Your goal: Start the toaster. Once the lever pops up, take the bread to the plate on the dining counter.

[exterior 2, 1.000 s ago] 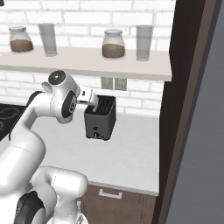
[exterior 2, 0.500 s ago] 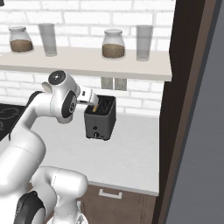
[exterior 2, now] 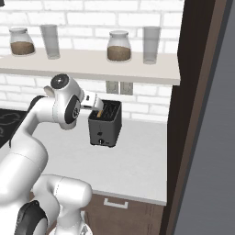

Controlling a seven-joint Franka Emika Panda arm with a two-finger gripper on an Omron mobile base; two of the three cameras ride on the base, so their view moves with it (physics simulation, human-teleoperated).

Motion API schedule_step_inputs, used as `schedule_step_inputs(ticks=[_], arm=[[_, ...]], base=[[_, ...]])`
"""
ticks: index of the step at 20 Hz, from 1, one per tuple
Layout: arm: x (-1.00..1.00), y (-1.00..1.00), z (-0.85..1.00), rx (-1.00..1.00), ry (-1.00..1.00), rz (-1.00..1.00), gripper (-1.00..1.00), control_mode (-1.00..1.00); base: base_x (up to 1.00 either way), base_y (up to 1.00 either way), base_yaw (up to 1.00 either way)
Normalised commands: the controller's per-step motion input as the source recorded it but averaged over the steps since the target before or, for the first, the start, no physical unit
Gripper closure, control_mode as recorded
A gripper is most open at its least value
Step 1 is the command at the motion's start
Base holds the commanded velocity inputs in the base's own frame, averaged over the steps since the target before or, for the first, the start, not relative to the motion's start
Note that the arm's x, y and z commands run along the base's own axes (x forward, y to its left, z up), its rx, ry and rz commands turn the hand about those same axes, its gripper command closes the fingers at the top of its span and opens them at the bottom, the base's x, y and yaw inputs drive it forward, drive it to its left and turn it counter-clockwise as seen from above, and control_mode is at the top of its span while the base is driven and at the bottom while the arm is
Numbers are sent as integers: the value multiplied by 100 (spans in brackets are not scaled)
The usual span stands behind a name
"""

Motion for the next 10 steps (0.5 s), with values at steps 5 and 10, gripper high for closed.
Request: schedule_step_inputs(ticks=[5, 10], arm=[[0, 0, 0, 0, 0, 0, -100, -100], [0, 0, 0, 0, 0, 0, -100, -100]], base=[[0, 0, 0], [0, 0, 0]])
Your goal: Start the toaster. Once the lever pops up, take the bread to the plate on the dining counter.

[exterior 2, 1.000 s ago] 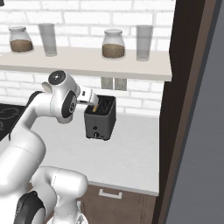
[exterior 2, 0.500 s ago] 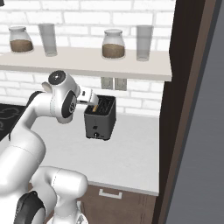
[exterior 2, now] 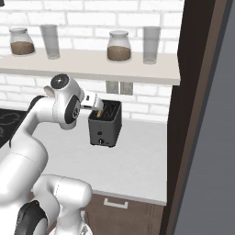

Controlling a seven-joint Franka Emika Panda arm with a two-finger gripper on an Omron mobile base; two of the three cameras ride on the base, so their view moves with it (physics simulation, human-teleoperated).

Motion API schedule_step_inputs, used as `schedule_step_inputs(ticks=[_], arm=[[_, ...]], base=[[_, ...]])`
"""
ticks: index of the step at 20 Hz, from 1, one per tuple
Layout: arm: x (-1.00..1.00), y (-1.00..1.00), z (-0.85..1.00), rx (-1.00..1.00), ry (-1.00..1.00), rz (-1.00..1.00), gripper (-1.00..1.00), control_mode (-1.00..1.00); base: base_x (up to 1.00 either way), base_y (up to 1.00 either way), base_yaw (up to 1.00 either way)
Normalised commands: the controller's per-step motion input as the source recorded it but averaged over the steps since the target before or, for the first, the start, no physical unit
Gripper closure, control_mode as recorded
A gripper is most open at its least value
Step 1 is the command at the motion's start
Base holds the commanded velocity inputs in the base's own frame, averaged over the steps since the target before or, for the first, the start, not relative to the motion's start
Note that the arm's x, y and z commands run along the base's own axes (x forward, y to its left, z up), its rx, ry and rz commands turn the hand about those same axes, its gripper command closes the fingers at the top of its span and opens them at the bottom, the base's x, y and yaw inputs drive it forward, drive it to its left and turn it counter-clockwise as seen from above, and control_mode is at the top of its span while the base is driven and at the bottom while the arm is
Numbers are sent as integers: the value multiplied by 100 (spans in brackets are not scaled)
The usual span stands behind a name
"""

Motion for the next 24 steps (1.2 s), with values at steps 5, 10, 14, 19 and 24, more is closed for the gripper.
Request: schedule_step_inputs(ticks=[5, 10, 14, 19, 24], arm=[[0, 0, 0, 0, 0, 0, -100, -100], [0, 0, 0, 0, 0, 0, -100, -100], [0, 0, 0, 0, 0, 0, -100, -100], [0, 0, 0, 0, 0, 0, -100, -100], [0, 0, 0, 0, 0, 0, -100, -100]], base=[[0, 0, 0], [0, 0, 0], [0, 0, 0], [0, 0, 0], [0, 0, 0]])
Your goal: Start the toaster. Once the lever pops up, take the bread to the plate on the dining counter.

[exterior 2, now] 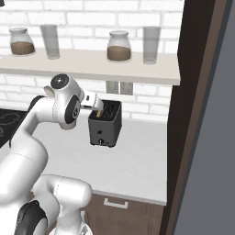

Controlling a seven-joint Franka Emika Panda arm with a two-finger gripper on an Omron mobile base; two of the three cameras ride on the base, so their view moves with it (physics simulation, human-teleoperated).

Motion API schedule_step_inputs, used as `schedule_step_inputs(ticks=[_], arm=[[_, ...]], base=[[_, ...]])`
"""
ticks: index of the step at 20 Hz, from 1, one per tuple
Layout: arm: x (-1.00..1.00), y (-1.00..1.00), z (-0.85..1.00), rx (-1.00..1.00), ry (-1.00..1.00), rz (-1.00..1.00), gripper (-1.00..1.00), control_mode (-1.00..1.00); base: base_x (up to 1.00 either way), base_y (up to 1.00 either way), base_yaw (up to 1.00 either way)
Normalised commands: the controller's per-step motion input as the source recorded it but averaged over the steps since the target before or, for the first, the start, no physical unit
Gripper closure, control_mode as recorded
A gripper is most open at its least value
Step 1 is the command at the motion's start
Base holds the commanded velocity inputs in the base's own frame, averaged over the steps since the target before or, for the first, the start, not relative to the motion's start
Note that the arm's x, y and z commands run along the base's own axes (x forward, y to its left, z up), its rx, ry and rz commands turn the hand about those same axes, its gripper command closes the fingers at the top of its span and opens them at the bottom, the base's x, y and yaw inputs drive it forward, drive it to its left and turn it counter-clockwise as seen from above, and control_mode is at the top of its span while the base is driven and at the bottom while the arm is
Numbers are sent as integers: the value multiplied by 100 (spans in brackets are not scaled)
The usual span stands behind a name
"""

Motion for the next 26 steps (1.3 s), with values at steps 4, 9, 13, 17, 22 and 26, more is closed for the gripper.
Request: schedule_step_inputs(ticks=[4, 9, 13, 17, 22, 26], arm=[[0, 0, 0, 0, 0, 0, -100, -100], [0, 0, 0, 0, 0, 0, -100, -100], [0, 0, 0, 0, 0, 0, -100, -100], [0, 0, 0, 0, 0, 0, -100, -100], [0, 0, 0, 0, 0, 0, -100, -100], [0, 0, 0, 0, 0, 0, -100, -100]], base=[[0, 0, 0], [0, 0, 0], [0, 0, 0], [0, 0, 0], [0, 0, 0], [0, 0, 0]])
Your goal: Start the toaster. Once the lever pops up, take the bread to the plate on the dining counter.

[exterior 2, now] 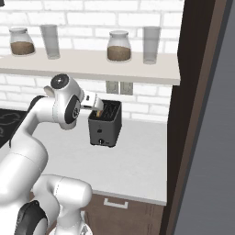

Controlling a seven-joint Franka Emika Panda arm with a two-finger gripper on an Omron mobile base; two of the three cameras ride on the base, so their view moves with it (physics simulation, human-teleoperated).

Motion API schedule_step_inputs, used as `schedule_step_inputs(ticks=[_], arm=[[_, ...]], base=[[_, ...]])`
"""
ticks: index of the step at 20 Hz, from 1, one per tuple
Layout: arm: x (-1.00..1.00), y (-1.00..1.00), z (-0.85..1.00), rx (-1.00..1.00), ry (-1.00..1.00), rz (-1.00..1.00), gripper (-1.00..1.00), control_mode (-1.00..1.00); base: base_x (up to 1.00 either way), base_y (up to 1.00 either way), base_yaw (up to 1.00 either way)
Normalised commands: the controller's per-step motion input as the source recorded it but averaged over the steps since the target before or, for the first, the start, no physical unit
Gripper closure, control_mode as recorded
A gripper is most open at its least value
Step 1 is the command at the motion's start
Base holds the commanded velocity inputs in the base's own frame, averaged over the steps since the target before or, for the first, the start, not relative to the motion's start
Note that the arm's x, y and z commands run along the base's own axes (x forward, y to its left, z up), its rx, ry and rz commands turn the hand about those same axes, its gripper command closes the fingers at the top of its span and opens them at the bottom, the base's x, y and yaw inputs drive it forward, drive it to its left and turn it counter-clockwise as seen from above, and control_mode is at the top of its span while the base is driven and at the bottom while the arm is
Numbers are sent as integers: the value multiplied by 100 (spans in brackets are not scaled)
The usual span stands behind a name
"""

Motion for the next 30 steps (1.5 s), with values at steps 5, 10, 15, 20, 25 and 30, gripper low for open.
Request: schedule_step_inputs(ticks=[5, 10, 15, 20, 25, 30], arm=[[0, 0, 0, 0, 0, 0, -100, -100], [0, 0, 0, 0, 0, 0, -100, -100], [0, 0, 0, 0, 0, 0, -100, -100], [0, 0, 0, 0, 0, 0, -100, -100], [0, 0, 0, 0, 0, 0, -100, -100], [0, 0, 0, 0, 0, 0, -100, -100]], base=[[0, 0, 0], [0, 0, 0], [0, 0, 0], [0, 0, 0], [0, 0, 0], [0, 0, 0]])
